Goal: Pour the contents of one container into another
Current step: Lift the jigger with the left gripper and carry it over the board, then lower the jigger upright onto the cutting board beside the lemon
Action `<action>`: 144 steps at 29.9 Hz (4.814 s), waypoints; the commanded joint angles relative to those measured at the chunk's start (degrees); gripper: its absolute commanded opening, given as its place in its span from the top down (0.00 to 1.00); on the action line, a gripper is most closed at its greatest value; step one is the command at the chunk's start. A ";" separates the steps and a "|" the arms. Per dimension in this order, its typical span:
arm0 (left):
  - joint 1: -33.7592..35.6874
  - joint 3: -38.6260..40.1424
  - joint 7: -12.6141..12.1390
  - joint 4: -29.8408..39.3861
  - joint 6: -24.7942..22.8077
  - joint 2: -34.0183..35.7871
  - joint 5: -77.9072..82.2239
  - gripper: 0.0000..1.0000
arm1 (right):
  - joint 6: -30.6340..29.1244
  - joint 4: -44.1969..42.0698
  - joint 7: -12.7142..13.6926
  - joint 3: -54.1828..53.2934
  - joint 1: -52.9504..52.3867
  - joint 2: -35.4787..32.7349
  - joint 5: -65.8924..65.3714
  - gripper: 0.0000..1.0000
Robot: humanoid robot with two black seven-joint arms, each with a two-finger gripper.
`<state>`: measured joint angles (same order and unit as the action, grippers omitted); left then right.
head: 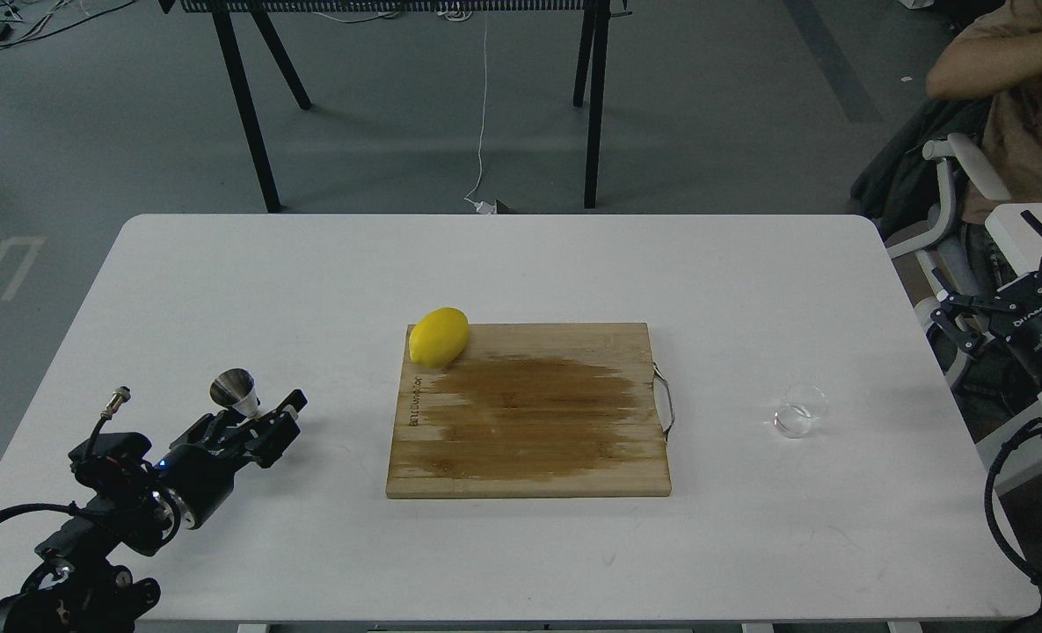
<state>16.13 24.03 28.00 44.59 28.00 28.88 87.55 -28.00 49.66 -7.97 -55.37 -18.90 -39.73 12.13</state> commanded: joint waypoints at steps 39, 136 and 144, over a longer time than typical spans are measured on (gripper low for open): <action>25.52 0.05 0.00 -0.83 0.00 -2.77 -0.36 0.95 | 0.00 -0.17 0.06 0.00 -0.17 0.00 0.00 0.01; 24.03 -22.36 0.00 -13.83 0.00 -28.88 10.45 0.76 | 0.00 0.00 0.24 0.44 -0.08 1.23 0.00 0.01; 23.33 -22.36 0.00 -13.83 0.00 -28.88 10.63 0.71 | 0.00 0.09 0.33 0.44 -0.17 1.23 0.00 0.01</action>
<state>39.50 1.60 28.00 30.76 28.00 0.00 98.06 -28.00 49.74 -7.66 -54.93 -19.04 -38.49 12.13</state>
